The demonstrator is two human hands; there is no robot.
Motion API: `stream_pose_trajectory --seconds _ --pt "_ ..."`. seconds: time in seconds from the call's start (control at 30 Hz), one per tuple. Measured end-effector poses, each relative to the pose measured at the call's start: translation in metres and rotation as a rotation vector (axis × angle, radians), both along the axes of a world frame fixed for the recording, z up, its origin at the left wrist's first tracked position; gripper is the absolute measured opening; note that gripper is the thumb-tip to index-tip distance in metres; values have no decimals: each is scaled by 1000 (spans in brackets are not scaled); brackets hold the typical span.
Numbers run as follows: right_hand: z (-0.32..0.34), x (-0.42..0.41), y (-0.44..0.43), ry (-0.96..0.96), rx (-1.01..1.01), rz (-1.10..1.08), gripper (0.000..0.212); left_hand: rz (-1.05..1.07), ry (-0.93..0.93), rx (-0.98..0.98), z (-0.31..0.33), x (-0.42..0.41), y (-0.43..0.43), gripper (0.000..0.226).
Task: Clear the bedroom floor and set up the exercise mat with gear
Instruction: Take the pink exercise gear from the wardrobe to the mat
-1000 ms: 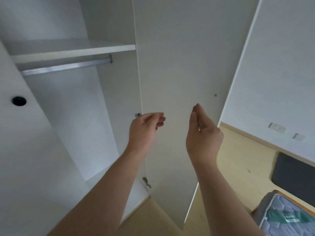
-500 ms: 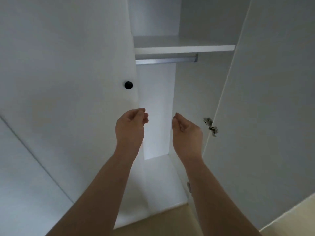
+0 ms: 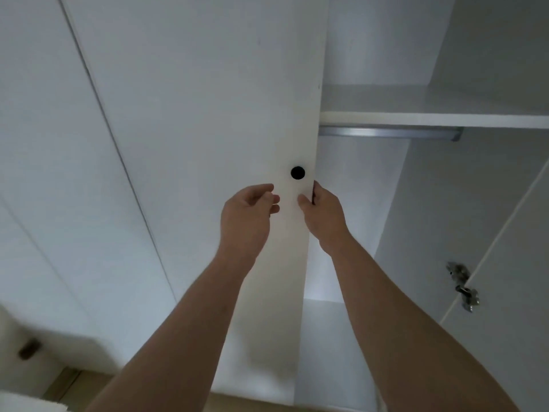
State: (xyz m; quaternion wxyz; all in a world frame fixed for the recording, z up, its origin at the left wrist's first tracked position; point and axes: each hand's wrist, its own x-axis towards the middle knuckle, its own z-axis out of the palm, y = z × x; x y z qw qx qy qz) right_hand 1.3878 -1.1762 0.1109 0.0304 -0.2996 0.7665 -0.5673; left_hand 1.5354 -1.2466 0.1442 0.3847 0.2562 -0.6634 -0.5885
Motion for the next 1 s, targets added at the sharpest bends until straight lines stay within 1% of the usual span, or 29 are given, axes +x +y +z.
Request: stream_pose_trajectory --seconds 0.03,0.13,0.3,0.37,0.47,0.57,0.67,0.73,0.83,0.87,0.97,1.0 --pt "-1 -3 -2 -1 -10 -3 19 9 -9 -5 1 2 1 22" --pt "-6 -5 2 44 -3 -34 25 35 -17 -14 0 9 6 22" --pt "-9 11 28 79 29 59 25 106 -52 -49 -6 18 19 23" --pt "-10 23 42 67 -7 108 22 107 -56 -74 -7 21 25 26" --pt "-14 43 58 -11 -90 196 19 104 -34 -100 -3 26 33 28" --pt "-16 56 63 -67 -136 232 21 91 25 -126 2 34 41 23" --pt "-15 60 65 -95 -165 265 18 97 36 -158 4 44 46 19" --pt "-15 62 66 -147 -193 324 18 98 25 -166 4 51 47 18" --pt "-16 64 67 -254 -238 451 18 106 74 -138 5 63 48 22" --pt "-17 66 67 -291 -246 505 21 119 89 -133 5 67 47 22" --pt "-18 69 64 -419 -254 659 43 142 140 -112 3 80 45 17" --pt "-17 71 62 -442 -237 707 46 141 163 -98 2 86 45 15"
